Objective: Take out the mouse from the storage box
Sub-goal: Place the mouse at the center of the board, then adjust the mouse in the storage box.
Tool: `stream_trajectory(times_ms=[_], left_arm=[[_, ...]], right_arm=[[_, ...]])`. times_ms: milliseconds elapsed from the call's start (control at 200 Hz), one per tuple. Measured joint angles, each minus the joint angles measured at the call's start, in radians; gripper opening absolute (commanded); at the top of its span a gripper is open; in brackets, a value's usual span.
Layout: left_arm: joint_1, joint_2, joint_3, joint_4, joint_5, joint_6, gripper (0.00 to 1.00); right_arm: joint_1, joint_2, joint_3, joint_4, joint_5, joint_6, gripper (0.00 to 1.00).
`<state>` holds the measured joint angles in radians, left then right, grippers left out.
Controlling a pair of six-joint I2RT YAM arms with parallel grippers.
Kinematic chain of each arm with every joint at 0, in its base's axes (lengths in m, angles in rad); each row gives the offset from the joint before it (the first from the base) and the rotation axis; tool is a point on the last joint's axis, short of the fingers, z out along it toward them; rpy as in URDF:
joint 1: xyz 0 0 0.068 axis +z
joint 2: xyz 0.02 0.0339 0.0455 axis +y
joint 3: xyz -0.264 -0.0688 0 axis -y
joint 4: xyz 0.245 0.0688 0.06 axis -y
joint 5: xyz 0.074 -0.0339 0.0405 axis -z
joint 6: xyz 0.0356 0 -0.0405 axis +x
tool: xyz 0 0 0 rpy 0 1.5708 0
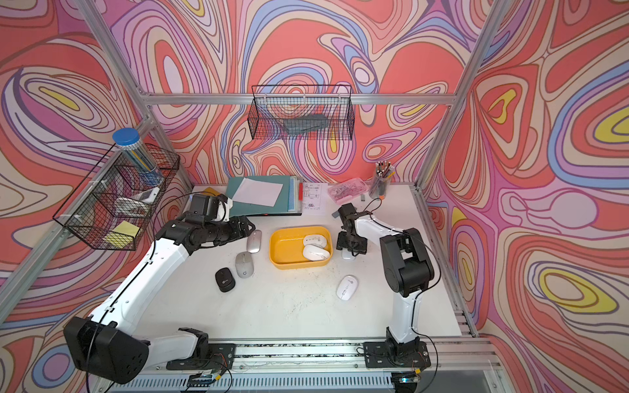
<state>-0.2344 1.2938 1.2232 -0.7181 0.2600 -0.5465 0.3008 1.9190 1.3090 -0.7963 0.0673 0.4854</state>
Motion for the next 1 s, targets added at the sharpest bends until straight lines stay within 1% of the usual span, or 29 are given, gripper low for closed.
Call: stream_trajectory(times_ms=[80, 175, 235, 300, 431, 566, 646, 716, 911, 1002], left_arm=[[0.000, 0.018, 0.000, 0.000, 0.007, 0.000, 0.79], [0.000, 0.029, -0.002, 0.000, 0.016, 0.000, 0.79], [0.000, 0.029, -0.002, 0.000, 0.023, 0.000, 0.79], [0.000, 0.029, -0.002, 0.001, 0.031, 0.000, 0.79], [0.000, 0.029, -0.002, 0.000, 0.034, 0.002, 0.79], [0.000, 0.029, -0.002, 0.000, 0.032, 0.008, 0.79], [0.000, 0.029, -0.002, 0.000, 0.032, 0.012, 0.79], [0.000, 0.029, -0.002, 0.000, 0.029, 0.018, 0.80], [0.000, 0.029, -0.002, 0.000, 0.014, 0.030, 0.80], [0.000, 0.030, -0.002, 0.000, 0.013, 0.034, 0.80]], right_arm=[[0.006, -0.044, 0.000, -0.035, 0.004, -0.001, 0.74], [0.032, -0.148, 0.003, -0.048, 0.012, -0.005, 0.72], [0.076, -0.208, 0.036, -0.056, 0.016, -0.025, 0.72], [0.134, -0.218, 0.113, -0.064, 0.015, -0.049, 0.70], [0.232, -0.113, 0.288, -0.064, 0.010, -0.103, 0.70], [0.293, 0.041, 0.381, -0.093, 0.006, -0.160, 0.73], [0.315, 0.106, 0.386, -0.111, 0.004, -0.185, 0.74], [0.322, 0.132, 0.373, -0.129, 0.003, -0.200, 0.76], [0.319, 0.134, 0.348, -0.169, -0.009, -0.242, 0.80], [0.320, 0.134, 0.334, -0.192, -0.029, -0.258, 0.86]])
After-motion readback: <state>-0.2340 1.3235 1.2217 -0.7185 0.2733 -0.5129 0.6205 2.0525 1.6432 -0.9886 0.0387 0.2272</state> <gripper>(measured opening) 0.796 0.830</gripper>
